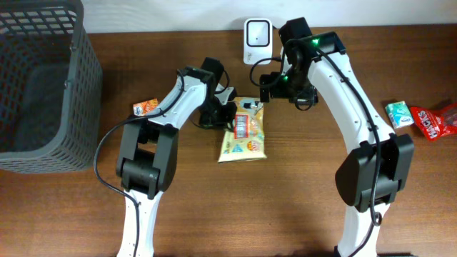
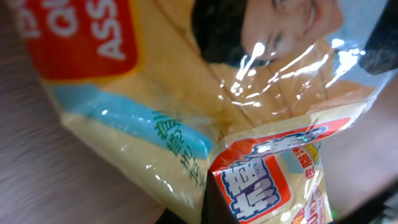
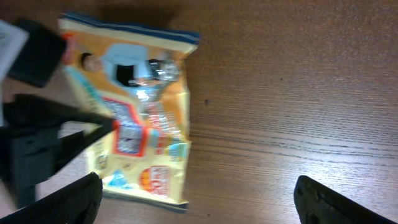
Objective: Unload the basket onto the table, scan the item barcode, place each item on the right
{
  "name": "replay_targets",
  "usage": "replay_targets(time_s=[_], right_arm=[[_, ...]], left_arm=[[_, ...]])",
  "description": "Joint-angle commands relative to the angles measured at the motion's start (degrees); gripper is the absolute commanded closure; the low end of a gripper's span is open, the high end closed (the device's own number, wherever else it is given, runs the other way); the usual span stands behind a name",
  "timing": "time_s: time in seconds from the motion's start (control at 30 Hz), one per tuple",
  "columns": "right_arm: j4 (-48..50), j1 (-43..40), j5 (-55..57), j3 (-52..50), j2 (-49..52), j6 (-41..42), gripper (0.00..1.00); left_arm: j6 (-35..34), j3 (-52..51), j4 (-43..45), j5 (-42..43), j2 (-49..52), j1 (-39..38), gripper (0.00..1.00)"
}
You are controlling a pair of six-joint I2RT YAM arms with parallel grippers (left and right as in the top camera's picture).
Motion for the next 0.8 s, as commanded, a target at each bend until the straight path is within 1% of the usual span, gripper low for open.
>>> replay_targets(time_s=[0.0,0.03,0.17,0.2,0.27,0.37,0.4,0.5,0.63,0.77], right_arm=[[-0.1,0.1,0.9,-0.4,0.4,0.0,0.01],[-0.1,0.0,0.9,-0.4,0.4,0.1,0.01],[-1.1,-2.4,0.6,-0.3,0.4,0.1,0.02],[-1.9,-3.7,0.4,-0.3,0.2,0.1,0.01],[-4.3,-6.6,0.5,0.0,0.0,0.1,0.01],[-9.0,-11.1,0.4,1.7,-0.1,0.1,0.01],[-11.3,-13.0,0.4,2.5,-0.1,0.1,0.02],[-14.8,-16.2,0.5,3.4,-0.1,0.0,0.02],[-16.2,-19.1,0.5,3.4,-0.1,-0.2,0.02],[-16.4,-19.4,0.5,3.4,-0.1,-1.5,0.01]], left_arm=[[0.2,11.3,-9.0,-19.5,-0.6,0.6,1.0],[-2.0,15.3,-13.0,-26.1,-0.8,0.5,1.0],[-8.4,27.6,-25.5,-46.0,-1.0,0.4,1.0],[-9.8,30.0,-28.1,-50.7,-1.0,0.4,1.0],[-11.7,32.6,-31.6,-57.2,-1.0,0.3,1.0],[-12.4,32.5,-33.4,-58.5,-0.6,0.3,1.0],[-12.4,31.2,-33.4,-58.0,-0.5,0.2,1.0],[-13.2,26.9,-33.4,-60.4,0.0,-0.7,1.0],[-15.3,21.1,-32.0,-61.4,0.7,-3.0,1.0],[-16.2,16.1,-29.6,-61.7,0.7,-6.7,1.0]])
